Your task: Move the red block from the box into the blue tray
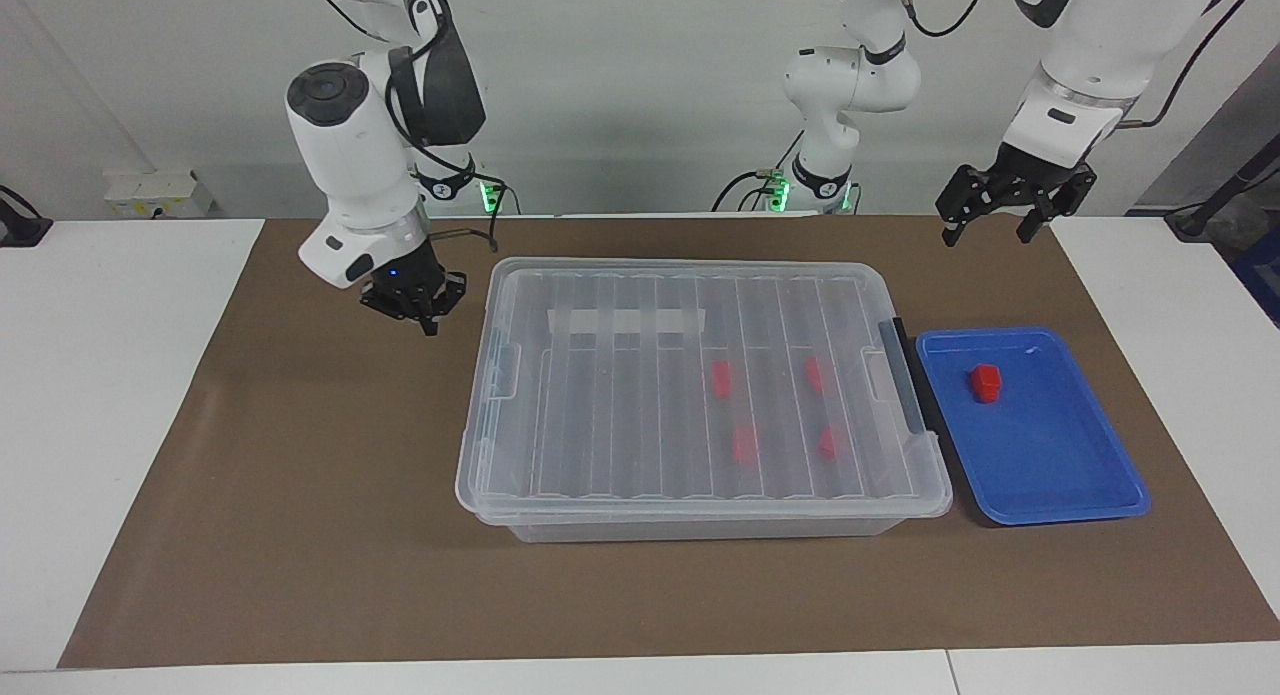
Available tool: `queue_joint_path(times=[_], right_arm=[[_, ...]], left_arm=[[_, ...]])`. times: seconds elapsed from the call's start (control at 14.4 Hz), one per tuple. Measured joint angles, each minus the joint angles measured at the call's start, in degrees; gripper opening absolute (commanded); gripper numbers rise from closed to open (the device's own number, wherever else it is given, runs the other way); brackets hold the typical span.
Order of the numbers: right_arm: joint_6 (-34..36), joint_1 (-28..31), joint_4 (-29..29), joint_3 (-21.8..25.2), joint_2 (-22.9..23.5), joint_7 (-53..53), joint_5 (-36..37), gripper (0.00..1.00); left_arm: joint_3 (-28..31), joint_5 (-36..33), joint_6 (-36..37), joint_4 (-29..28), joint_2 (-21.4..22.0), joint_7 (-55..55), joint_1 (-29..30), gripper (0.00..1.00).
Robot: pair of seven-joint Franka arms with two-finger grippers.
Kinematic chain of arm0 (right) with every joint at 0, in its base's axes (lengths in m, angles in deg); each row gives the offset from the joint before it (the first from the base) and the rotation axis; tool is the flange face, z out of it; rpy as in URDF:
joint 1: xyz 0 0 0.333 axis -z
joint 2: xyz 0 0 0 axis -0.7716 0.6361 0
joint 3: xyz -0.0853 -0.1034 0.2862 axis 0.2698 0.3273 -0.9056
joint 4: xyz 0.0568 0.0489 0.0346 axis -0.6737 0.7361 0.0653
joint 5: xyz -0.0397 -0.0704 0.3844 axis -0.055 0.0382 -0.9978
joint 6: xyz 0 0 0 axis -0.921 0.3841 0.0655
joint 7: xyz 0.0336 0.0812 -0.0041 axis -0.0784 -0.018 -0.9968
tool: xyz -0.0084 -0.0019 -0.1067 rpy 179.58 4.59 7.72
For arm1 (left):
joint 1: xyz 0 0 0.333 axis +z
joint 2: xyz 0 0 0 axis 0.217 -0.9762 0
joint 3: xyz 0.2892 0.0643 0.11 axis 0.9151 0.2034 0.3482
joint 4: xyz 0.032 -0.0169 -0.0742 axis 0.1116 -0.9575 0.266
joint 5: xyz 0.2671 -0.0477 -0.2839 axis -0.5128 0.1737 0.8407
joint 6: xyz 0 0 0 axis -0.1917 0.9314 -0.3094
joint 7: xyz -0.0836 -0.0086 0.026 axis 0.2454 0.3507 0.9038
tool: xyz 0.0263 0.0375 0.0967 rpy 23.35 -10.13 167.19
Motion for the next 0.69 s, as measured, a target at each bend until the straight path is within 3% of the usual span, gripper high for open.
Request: queue_joint_path(times=[0.35, 0.69], right_arm=[[1.6, 2.7, -1.2, 0.3, -1.5, 3.4, 0.0, 1.0], [9.0, 4.0, -8.3, 0.4, -1.5, 3.6, 0.1, 1.0]], left_arm=[[0.0, 0.0, 0.1, 0.0, 0.3, 0.0, 0.0, 1.0], [0.0, 0.0, -0.2, -0.5, 0.3, 0.0, 0.0, 1.0]])
